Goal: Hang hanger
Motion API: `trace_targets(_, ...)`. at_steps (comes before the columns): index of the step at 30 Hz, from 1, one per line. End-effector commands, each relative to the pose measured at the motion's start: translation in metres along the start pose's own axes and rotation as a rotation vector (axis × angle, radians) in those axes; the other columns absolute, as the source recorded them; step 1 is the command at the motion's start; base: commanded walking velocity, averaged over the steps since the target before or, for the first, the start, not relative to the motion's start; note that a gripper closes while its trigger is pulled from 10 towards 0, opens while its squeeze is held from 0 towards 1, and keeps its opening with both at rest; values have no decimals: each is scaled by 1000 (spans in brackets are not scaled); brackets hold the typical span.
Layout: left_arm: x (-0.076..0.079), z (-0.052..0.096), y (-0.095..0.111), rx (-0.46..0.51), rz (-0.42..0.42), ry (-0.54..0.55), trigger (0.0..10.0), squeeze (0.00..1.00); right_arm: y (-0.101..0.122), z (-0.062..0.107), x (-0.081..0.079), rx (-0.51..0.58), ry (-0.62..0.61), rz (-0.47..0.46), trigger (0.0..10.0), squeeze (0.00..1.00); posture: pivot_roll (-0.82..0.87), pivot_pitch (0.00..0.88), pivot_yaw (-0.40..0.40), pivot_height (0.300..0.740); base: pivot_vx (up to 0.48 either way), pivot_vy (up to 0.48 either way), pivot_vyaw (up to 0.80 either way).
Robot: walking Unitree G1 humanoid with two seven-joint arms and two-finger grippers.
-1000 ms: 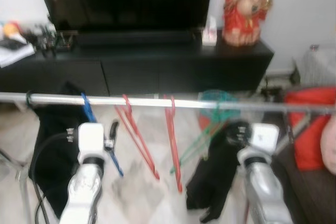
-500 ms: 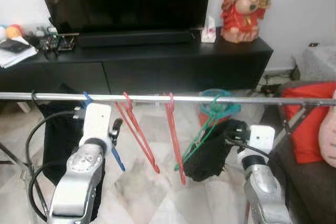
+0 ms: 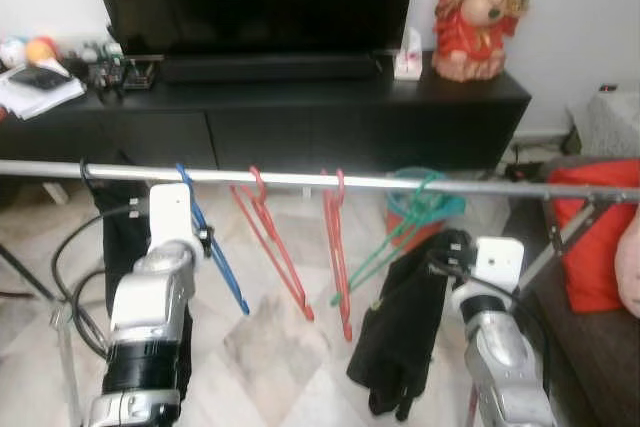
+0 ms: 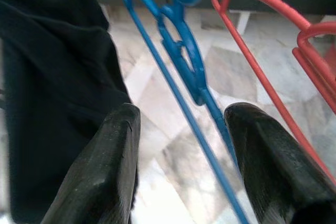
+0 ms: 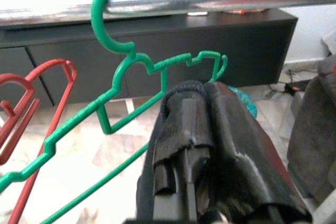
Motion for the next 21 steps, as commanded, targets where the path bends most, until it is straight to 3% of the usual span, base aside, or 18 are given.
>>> trace_targets(1,0,-7,-8,-30,2,10,10000,0,15,-6,2,50,-2,3,10000,0,-38,0,-15,740,0,0,0)
trace_targets(11,6,-25,-22,-69,-57,38,10000,0,15,-5,-2,50,20,2,10000,0,-47,0,-24,740,0,0,0)
trace_targets(18,17,-30,-15,-5,-104,44,10000,0,19,-8,-5,61,28,-2,10000,0,-58,0,-17,740,0,0,0)
trace_targets(21,21,-33,1,90,-139,46,10000,0,19,-8,-5,62,27,-4,10000,0,-61,0,-14,740,0,0,0)
Point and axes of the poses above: a point about 5 cm out from each wrist's last joint towards the gripper, its own z axis pointing back from the gripper into the wrist, its own y axis along the axis of the wrist's last joint, x = y × z, the point moved 4 cm from there along -z, pointing out of the wrist towards the gripper, and after that the axes turned 10 degrees about z, right-handed, at the moved point
